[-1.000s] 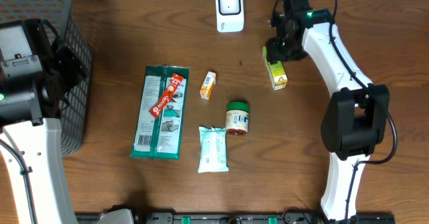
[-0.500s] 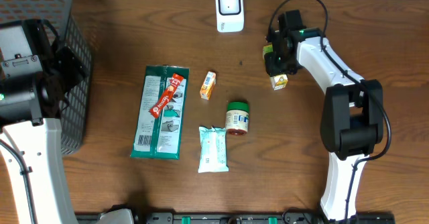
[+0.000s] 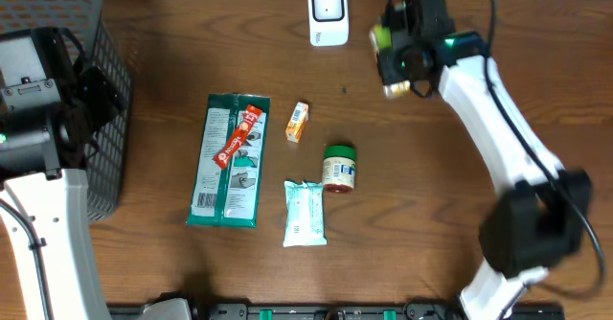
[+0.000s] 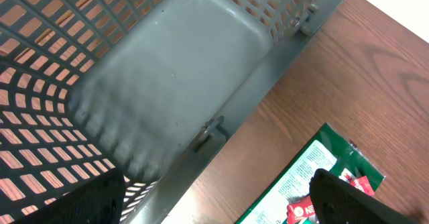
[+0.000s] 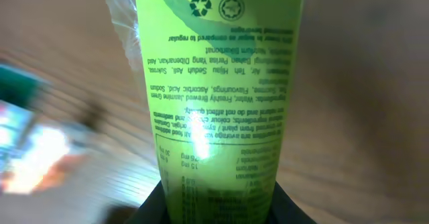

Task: Scan the item barcode
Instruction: 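Lift the carton and carry it up to the white scanner, then hold the carton under the scanner with the right gripper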

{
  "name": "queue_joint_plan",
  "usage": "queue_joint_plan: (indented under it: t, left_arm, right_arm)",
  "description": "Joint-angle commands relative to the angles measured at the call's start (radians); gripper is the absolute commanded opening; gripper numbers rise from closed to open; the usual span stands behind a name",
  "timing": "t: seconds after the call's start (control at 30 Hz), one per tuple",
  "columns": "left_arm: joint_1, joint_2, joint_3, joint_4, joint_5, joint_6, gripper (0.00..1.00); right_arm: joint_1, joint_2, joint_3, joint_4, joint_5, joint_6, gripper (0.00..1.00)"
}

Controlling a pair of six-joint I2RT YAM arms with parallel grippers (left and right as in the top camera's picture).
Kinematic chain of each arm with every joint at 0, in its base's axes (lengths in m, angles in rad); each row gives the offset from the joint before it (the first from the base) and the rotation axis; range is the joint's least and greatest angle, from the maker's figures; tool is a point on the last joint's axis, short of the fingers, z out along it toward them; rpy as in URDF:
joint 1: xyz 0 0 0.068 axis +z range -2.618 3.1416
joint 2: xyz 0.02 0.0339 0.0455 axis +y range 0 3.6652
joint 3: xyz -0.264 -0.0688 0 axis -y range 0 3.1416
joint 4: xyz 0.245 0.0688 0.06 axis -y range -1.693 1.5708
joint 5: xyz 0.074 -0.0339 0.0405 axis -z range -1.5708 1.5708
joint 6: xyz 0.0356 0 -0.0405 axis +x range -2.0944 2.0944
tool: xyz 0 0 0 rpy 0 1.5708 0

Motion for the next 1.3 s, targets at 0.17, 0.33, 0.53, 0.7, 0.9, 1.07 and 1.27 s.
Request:
queue_joint_plan:
  t: [0.17, 0.33, 0.53, 0.7, 0.9, 1.07, 1.27]
  left_arm:
    - [0.004, 0.004, 0.006, 0.000, -0.013, 0.009, 0.88]
    - [0.004, 0.004, 0.006, 0.000, -0.013, 0.009, 0.88]
    - [0.004, 0.004, 0.006, 0.000, -0.013, 0.009, 0.88]
    - [0.004, 0.004, 0.006, 0.000, -0.013, 0.009, 0.88]
    - [0.004, 0.004, 0.006, 0.000, -0.013, 0.009, 0.88]
    - [0.004, 0.004, 0.006, 0.000, -0.013, 0.009, 0.88]
    - [0.004, 0.004, 0.006, 0.000, -0.013, 0.009, 0.88]
  right_arm:
    - [0.077, -0.069, 0.338, -0.155, 0.009, 0.163, 0.15]
    - [0.072, 0.109, 0.724, -0.298, 0.017, 0.206, 0.15]
    - [0.077, 0.333, 0.858, -0.290, 0.016, 0.229, 0.09]
    - [0.084, 0.498, 0.858, -0.191, 0.016, 0.227, 0.02]
    - [0.084, 0.629, 0.858, -0.087, 0.016, 0.227, 0.04]
    - [0.084, 0.681, 0.858, -0.022, 0.016, 0.236, 0.04]
    - [0.084, 0.697, 0.858, 0.020, 0.016, 0.243, 0.04]
